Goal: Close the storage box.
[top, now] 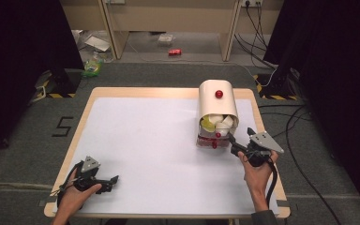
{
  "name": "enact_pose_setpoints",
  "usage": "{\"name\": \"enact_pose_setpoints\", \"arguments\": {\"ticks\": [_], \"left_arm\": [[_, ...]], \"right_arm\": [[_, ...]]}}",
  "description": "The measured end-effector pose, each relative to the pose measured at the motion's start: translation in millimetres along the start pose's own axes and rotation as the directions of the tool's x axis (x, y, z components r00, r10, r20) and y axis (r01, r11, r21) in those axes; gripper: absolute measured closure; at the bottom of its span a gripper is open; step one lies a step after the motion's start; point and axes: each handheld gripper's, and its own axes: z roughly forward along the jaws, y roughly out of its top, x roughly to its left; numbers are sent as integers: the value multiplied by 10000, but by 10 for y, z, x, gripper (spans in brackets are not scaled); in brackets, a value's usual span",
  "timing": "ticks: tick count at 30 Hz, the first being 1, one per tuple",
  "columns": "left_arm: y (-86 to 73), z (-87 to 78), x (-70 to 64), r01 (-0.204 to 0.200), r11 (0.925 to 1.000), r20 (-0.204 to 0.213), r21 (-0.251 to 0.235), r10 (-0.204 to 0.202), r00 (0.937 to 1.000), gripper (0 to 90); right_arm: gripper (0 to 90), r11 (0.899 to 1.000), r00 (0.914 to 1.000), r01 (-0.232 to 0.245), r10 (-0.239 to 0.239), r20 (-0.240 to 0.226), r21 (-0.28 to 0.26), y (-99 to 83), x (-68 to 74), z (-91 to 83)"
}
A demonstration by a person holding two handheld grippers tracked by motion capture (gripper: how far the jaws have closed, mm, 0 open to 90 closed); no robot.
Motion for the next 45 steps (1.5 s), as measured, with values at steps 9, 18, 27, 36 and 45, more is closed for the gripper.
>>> {"name": "enact_pose_setpoints", "arguments": {"ticks": [9,18,27,36,45], "left_arm": [[-1,0,0,3,10000,-1,-4,-3,10000,1],[0,0,-1,1,10000,-2,-2,-1,10000,1],[0,0,-1,-1,10000,-2,0,1,10000,1],[-1,-1,-1,-2,10000,-4,-4,2,10000,2],[-1,-1,-1,4,10000,-3,-9,-4,10000,2]], "right_arm": [[270,10000,10000,9,-9,64,15,9,-1,19],[275,10000,10000,0,-1,93,15,16,-2,44],[279,10000,9999,-40,41,129,-44,36,-22,38],[300,10000,10000,-55,55,30,-79,41,-28,21],[293,9998,9998,-177,177,57,-90,43,-81,-50]]}}
